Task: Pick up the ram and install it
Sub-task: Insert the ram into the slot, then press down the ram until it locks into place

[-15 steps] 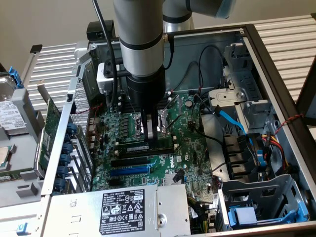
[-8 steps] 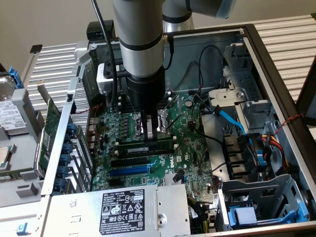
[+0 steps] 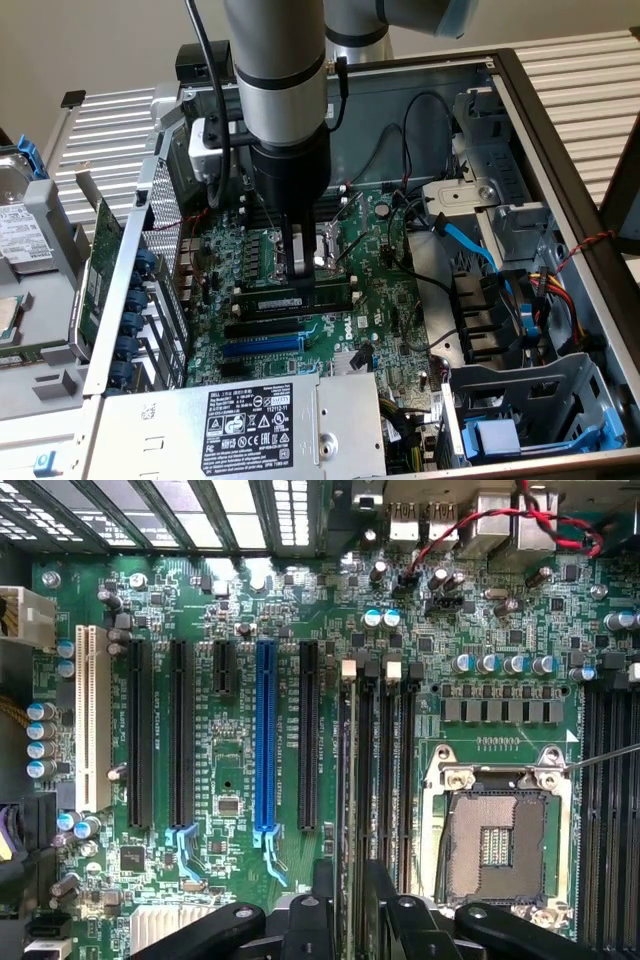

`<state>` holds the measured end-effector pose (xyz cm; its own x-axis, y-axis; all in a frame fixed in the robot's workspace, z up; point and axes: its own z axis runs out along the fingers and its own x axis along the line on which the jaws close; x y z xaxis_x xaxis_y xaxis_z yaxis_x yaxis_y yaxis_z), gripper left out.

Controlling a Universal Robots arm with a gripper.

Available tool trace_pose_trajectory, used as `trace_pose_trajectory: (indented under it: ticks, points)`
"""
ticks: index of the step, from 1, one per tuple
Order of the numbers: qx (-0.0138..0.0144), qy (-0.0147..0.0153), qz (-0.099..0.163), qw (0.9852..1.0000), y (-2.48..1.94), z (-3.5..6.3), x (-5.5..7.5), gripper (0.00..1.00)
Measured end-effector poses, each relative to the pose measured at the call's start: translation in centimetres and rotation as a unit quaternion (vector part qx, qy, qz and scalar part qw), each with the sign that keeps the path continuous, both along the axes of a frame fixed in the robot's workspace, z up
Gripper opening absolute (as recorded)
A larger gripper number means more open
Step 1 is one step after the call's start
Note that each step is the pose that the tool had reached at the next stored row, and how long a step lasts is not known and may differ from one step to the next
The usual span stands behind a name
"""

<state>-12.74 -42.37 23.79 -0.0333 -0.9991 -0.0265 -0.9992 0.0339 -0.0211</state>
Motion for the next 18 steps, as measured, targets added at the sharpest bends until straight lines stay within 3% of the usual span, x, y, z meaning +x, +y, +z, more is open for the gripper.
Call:
trace_pose_trajectory:
  ticks: [18]
  points:
    - [0.0000, 0.0007, 0.000, 1.0000, 0.00, 0.42, -0.62, 0.27]
